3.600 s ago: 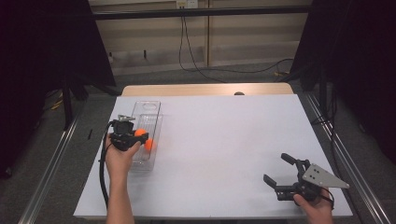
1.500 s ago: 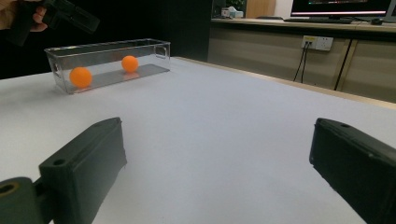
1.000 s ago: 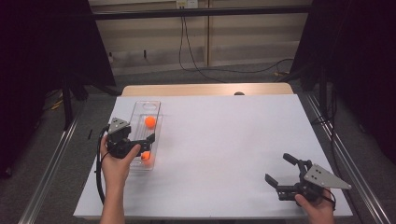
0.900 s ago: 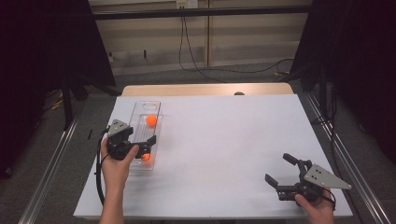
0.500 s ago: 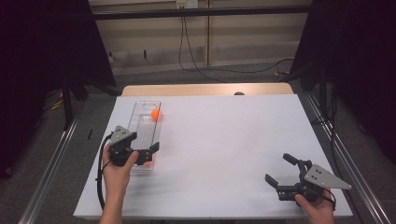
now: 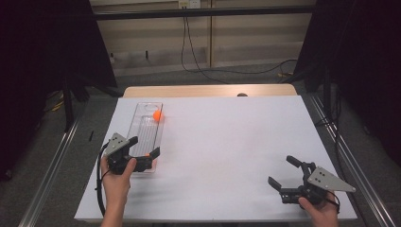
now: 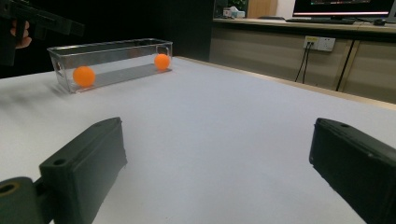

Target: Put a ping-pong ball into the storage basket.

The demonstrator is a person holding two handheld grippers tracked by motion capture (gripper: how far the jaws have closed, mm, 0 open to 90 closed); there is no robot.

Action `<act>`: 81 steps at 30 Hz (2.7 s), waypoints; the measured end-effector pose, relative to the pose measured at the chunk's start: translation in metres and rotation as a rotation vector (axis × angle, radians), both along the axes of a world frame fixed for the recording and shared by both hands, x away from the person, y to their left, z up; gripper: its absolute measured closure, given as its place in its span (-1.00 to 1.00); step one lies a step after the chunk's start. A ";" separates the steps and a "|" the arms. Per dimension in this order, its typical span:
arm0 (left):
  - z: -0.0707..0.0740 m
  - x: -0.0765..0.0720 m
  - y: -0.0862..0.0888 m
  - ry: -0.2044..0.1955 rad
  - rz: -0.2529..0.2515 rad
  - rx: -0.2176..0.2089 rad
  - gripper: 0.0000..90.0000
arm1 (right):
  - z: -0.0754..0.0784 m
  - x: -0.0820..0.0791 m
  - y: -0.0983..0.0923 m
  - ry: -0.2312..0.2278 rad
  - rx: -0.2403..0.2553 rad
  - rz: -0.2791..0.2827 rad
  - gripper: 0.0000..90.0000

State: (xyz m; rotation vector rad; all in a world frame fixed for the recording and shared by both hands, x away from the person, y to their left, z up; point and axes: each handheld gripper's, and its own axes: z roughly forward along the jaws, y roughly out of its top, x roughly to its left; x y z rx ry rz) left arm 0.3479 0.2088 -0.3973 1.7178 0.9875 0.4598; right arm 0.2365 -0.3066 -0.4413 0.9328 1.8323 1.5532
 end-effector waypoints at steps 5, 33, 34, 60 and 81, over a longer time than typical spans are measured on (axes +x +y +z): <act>-0.001 -0.003 0.002 -0.011 -0.004 -0.003 -0.94 | 0.000 0.000 -0.001 -0.001 0.001 0.000 -0.93; -0.011 -0.017 0.012 -0.064 0.000 -0.050 -0.94 | 0.000 0.001 0.001 -0.002 0.000 0.007 -0.93; -0.011 -0.017 0.012 -0.063 0.002 -0.054 -0.94 | 0.000 0.001 0.001 -0.002 0.000 0.007 -0.93; -0.021 -0.024 0.027 -0.072 0.018 -0.082 -0.94 | -0.001 0.000 0.002 0.000 -0.002 0.007 -0.93; -0.028 -0.027 0.029 -0.061 0.014 -0.082 -0.94 | 0.000 0.000 0.002 -0.002 -0.005 0.009 -0.93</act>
